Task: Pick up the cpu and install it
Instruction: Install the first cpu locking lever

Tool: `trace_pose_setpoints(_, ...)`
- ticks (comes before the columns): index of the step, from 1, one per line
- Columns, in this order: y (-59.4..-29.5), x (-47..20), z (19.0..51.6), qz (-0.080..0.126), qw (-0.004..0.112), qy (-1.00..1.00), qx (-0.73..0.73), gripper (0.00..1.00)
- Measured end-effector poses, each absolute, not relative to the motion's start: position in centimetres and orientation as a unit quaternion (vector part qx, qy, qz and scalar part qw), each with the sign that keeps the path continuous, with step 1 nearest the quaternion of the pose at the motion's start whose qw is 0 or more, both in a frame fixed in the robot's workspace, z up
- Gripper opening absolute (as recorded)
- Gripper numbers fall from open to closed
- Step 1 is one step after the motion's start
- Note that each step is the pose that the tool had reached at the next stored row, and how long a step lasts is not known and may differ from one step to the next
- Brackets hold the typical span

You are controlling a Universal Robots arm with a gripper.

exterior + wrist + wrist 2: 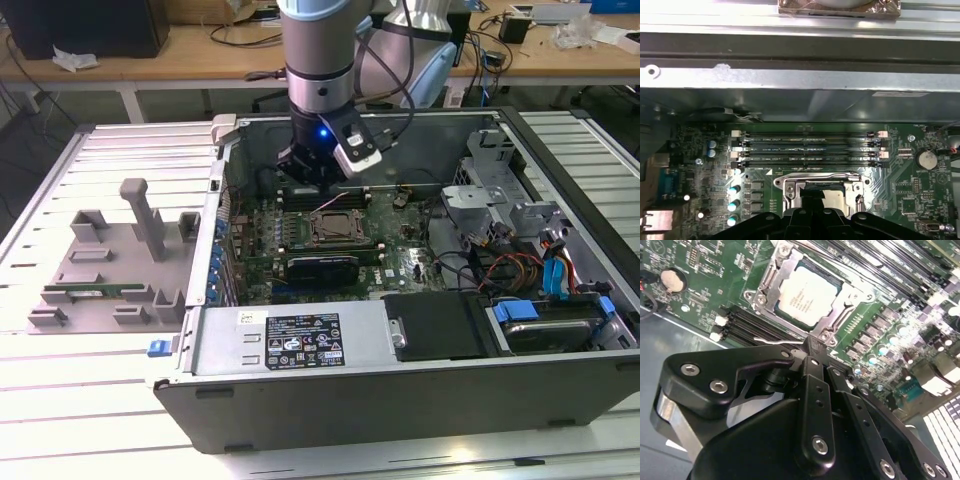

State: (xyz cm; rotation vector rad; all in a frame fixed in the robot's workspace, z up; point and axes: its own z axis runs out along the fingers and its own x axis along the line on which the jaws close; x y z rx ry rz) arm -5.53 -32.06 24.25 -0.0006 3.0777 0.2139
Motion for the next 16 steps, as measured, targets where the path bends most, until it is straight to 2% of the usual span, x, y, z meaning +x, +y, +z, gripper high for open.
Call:
trace_pose_setpoints(6, -32.1, -5.5, 24.0, 0.07, 0.043, 0.997, -0.001, 0.11)
trace_pose_setpoints(12, -32.1, -5.5, 23.8, 0.07, 0.044, 0.997, -0.001, 0.11)
trace_pose_setpoints(13, -31.9, -5.5, 23.2, 0.07, 0.055, 0.996, -0.002, 0.11)
trace_pose_setpoints(16, -31.4, -5.5, 23.1, 0.07, 0.055, 0.996, -0.002, 0.11)
